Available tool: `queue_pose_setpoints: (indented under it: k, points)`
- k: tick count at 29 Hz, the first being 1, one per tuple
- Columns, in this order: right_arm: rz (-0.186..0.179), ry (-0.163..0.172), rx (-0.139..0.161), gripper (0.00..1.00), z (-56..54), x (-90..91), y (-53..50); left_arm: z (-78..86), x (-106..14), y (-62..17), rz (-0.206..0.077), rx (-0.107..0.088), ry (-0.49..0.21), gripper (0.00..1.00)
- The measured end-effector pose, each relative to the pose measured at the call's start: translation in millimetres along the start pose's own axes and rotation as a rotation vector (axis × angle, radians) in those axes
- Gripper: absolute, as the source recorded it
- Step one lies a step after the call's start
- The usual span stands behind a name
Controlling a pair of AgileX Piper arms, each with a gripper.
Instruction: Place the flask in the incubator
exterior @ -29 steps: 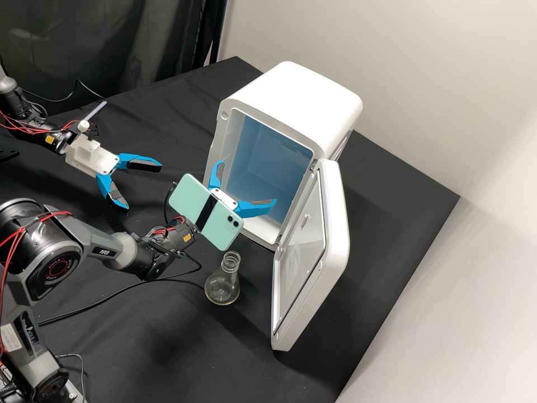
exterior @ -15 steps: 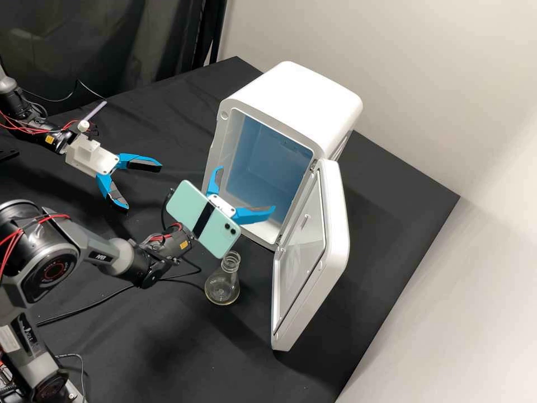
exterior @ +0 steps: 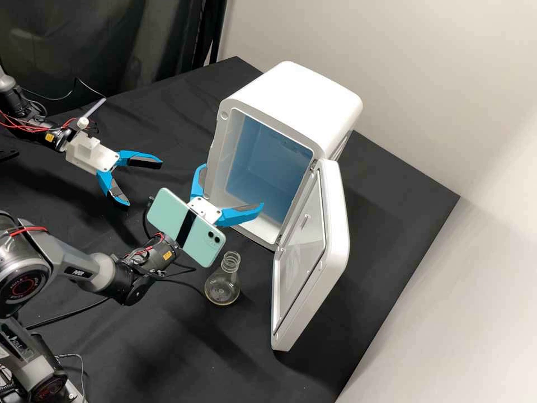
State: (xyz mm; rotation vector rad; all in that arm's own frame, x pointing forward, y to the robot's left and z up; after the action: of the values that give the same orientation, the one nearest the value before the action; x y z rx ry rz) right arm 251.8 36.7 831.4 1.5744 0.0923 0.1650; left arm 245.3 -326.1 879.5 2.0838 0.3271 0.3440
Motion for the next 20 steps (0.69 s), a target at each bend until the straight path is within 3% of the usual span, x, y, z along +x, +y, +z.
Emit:
queue_pose_setpoints:
  k: [2,7,12,20]
  points:
    - [-0.008,0.032,-0.009,1.0,-3.1,-5.4,-1.7,0.0,0.0,0.0,0.0,0.0,0.0,1.0]
    - [-0.027,0.073,-0.035,1.0,-9.8,-15.1,-2.7,0.0,0.0,0.0,0.0,0.0,0.0,1.0]
    - [-0.036,0.118,-0.093,1.0,-16.6,-23.5,-2.9,0.0,0.0,0.0,0.0,0.0,0.0,1.0]
    - [-0.06,0.108,-0.092,1.0,-14.0,-33.0,-8.6,-1.2,-0.2,0.2,0.001,-0.001,0.005,1.0]
